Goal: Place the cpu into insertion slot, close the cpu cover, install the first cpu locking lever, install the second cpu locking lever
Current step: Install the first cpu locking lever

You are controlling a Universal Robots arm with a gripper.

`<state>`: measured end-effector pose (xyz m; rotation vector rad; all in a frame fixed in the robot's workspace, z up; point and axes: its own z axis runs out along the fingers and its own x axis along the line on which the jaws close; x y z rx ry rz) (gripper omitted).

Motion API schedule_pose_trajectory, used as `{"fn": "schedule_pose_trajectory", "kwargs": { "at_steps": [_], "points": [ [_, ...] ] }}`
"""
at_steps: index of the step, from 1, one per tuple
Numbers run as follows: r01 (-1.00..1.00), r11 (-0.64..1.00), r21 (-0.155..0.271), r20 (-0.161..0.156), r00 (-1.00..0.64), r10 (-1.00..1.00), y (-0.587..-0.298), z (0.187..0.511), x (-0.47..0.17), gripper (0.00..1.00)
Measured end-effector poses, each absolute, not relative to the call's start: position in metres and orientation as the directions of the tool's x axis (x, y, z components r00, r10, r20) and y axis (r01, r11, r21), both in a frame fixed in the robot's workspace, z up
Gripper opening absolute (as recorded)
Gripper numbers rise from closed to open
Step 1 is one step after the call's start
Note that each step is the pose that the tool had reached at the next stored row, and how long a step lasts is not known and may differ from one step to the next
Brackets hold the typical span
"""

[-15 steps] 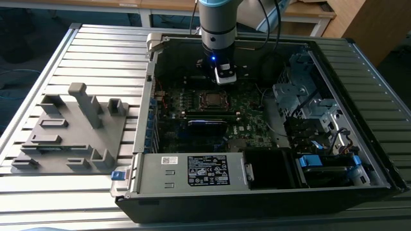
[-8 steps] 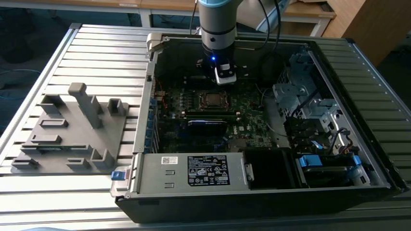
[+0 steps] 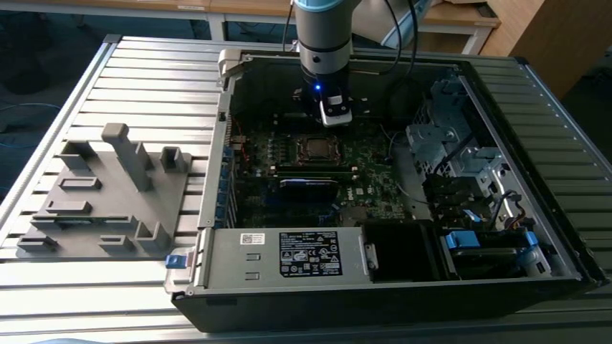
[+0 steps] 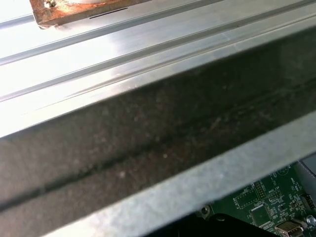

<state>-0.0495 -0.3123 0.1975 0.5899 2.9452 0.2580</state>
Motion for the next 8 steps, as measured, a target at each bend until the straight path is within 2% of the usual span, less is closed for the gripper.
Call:
{"fn": "schedule_pose_trajectory", "kwargs": {
  "at_steps": [8],
  "points": [
    [0.37, 0.909, 0.192, -0.091, -0.916, 0.392, -0.3124, 0.1971, -0.0495, 0.1]
  ]
}}
